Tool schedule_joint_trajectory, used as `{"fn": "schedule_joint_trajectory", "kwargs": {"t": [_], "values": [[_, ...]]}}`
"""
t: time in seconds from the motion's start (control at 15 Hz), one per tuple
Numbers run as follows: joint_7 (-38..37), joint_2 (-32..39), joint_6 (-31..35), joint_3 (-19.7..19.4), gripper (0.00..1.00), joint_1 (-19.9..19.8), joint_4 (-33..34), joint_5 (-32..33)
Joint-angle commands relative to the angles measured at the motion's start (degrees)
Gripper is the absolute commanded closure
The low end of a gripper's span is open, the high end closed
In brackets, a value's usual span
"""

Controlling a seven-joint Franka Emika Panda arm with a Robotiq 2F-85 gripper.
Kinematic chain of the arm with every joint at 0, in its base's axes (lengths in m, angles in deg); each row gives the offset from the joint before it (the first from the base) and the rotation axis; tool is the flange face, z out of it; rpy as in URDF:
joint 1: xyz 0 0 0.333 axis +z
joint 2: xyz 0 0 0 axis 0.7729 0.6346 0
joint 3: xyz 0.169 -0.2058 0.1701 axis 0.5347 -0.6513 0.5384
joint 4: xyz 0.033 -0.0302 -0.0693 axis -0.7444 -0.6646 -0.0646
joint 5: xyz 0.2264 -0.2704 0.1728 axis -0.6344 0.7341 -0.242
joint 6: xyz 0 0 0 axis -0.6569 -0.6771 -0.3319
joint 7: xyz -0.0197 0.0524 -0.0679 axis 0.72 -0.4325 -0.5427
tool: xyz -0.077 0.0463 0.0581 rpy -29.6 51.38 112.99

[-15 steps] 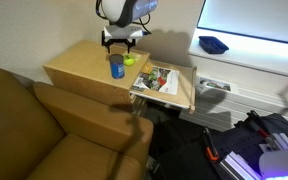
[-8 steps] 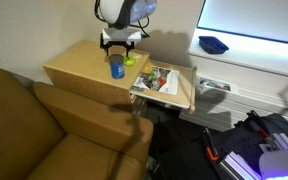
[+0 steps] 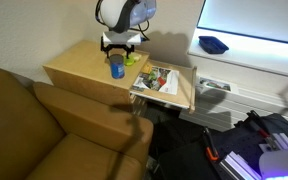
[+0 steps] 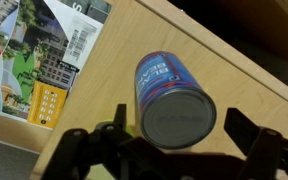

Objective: Pick up the blue can from the cabinet and put it in the black bowl by the window.

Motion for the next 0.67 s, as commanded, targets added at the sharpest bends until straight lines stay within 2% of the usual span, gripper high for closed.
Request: {"fn": "schedule_joint_trajectory", "kwargs": {"t": [0.0, 0.07, 0.4, 0.6], "values": [[0.97, 3.14, 2.84, 0.28, 0.00, 0.05, 1.98, -1.30], [1.67, 3.69, 3.36, 0.89, 0.00, -0.40, 2.23, -1.98], [-0.87, 5.95, 7.00, -3.43, 0.00, 1.82, 3.95, -0.41], [-0.68, 6.27, 4.52, -3.67, 0.00, 1.35, 4.91, -1.70]]}}
